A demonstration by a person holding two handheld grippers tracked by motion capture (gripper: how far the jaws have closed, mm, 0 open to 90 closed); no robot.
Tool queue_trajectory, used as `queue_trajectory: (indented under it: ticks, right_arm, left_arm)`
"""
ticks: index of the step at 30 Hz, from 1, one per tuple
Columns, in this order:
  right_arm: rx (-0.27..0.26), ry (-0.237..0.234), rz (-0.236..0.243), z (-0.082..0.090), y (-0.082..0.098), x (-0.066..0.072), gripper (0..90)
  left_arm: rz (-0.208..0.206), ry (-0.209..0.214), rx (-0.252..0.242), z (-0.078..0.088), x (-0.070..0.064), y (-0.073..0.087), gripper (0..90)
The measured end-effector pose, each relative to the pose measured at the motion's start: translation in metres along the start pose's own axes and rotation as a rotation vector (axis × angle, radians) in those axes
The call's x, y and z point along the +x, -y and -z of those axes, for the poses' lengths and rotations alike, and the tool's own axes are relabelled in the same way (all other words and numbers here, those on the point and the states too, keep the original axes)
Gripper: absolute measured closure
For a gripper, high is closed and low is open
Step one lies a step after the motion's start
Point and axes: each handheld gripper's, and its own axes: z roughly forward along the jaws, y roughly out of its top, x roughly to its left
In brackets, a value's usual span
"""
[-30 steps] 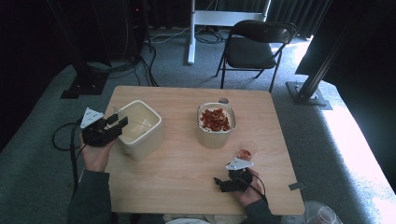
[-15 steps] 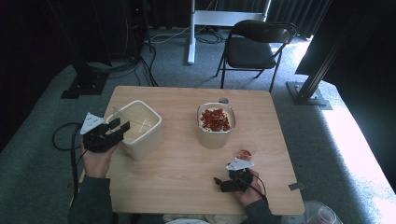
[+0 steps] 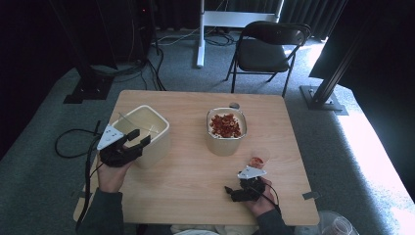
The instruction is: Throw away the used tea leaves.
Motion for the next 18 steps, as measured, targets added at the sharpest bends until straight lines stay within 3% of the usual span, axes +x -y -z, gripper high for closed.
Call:
queue_trajectory:
  ticks: [2, 9, 12, 18]
  right_arm:
    - [0.008, 0.001, 0.0, 0.001, 0.0, 0.0, 15.7]
    - [0.043, 0.002, 0.0, 0.008, -0.003, 0.001, 33.1]
    - [0.039, -0.009, -0.005, 0.009, -0.004, 0.001, 35.4]
    - [-0.066, -0.036, 0.043, 0.027, -0.017, 0.01, 37.2]
  left_arm:
    - [-0.014, 0.009, 0.003, -0.004, -0.004, 0.001, 49.8]
    - [-0.042, 0.046, 0.023, -0.016, -0.015, 0.006, 48.9]
    - [-0.055, 0.062, 0.033, -0.02, -0.018, 0.009, 48.1]
    - [-0.087, 0.113, 0.074, -0.033, -0.029, 0.017, 46.1]
